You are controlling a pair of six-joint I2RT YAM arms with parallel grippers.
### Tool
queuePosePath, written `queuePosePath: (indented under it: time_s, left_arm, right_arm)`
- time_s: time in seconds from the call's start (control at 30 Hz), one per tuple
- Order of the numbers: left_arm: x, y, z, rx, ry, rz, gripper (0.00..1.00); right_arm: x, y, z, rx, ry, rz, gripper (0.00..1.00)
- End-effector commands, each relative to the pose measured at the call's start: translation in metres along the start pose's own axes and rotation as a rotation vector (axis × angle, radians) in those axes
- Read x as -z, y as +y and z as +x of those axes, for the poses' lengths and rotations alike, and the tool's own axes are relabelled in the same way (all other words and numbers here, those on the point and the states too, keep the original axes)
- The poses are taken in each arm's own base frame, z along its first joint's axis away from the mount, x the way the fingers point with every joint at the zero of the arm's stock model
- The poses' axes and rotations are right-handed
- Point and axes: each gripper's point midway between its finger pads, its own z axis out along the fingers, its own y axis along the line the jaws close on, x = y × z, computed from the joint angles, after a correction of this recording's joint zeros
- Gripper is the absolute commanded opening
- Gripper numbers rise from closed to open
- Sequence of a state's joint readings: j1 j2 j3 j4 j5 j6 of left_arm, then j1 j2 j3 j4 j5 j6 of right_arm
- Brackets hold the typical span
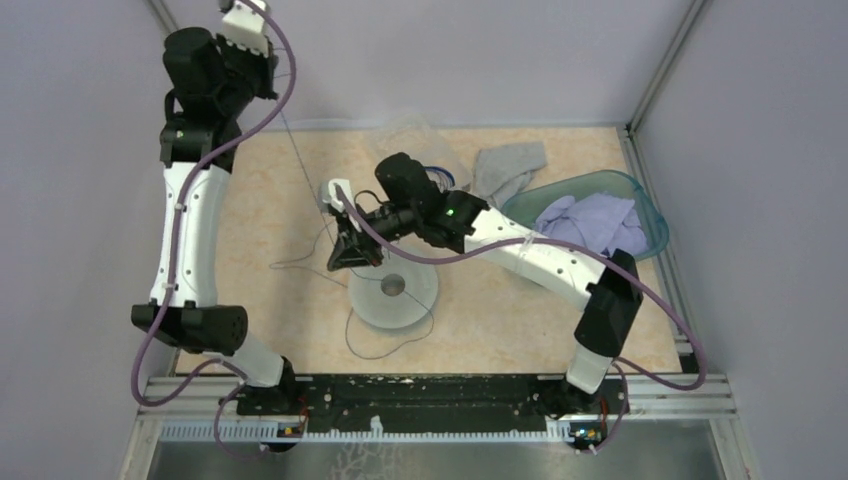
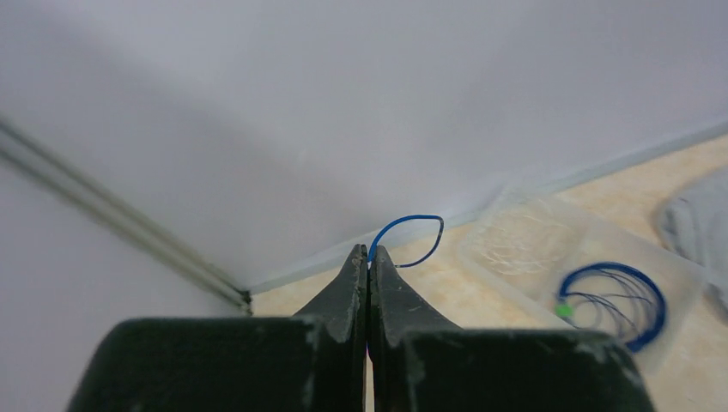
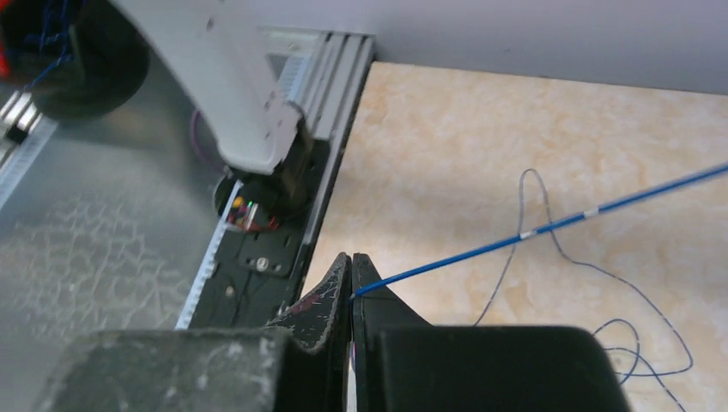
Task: Wrap the cables
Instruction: Adjust the cable at the center of the board.
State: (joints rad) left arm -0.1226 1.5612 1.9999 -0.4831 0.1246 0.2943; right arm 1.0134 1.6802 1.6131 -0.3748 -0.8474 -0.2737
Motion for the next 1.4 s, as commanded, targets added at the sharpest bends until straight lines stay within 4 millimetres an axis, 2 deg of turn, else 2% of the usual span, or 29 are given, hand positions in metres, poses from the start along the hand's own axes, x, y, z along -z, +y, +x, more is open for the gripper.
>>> queuePosePath:
  time_s: [0.0,0.13,0.17,0.33,0.47,0.57,0.67,0.8,0.9,1.0,1.17,1.27,1.37]
  left_arm:
    - [0.002,0.106,-0.048,-0.081,-0.167,-0.319,0.00]
    - [0.002,0.145,-0.041,-0.067,-0.163,-0.392,0.00]
    - [0.002,0.150,-0.040,-0.064,-0.162,-0.400,0.00]
    - [0.003,0.166,-0.031,-0.045,-0.153,-0.421,0.00]
    - [0.006,0.174,-0.029,-0.043,-0.150,-0.435,0.00]
    - [0.007,0.180,-0.028,-0.051,-0.148,-0.448,0.00]
    - [0.007,0.188,-0.026,-0.067,-0.140,-0.476,0.00]
    - [0.006,0.206,-0.020,-0.094,-0.124,-0.529,0.00]
    - [0.004,0.214,-0.017,-0.106,-0.119,-0.551,0.00]
    - [-0.001,0.209,-0.019,-0.085,-0.130,-0.513,0.00]
    - [-0.012,0.175,-0.024,-0.016,-0.166,-0.329,0.00]
    - [-0.018,0.146,-0.027,0.044,-0.191,-0.174,0.00]
    - [-0.026,0.117,-0.021,0.092,-0.187,-0.041,0.00]
  right_arm:
    - [-0.015,-0.007,-0.022,-0.186,-0.009,0.043,0.00]
    - [0.003,-0.079,-0.031,-0.283,-0.070,0.241,0.04]
    - [0.014,-0.101,-0.031,-0.299,-0.087,0.301,0.05]
    - [0.051,-0.181,-0.024,-0.377,-0.150,0.478,0.07]
    - [0.082,-0.227,-0.015,-0.411,-0.172,0.605,0.08]
    - [0.104,-0.251,-0.002,-0.449,-0.166,0.696,0.09]
    - [0.124,-0.267,0.023,-0.483,-0.125,0.782,0.20]
    - [0.148,-0.265,0.057,-0.510,-0.067,0.834,0.39]
    - [0.168,-0.250,0.075,-0.481,-0.018,0.867,0.49]
    - [0.176,-0.224,0.094,-0.420,0.046,0.857,0.58]
    - [0.173,-0.174,0.138,-0.449,0.152,0.810,0.76]
    - [0.155,-0.147,0.162,-0.441,0.234,0.786,0.87]
    - [0.135,-0.129,0.168,-0.398,0.273,0.778,0.95]
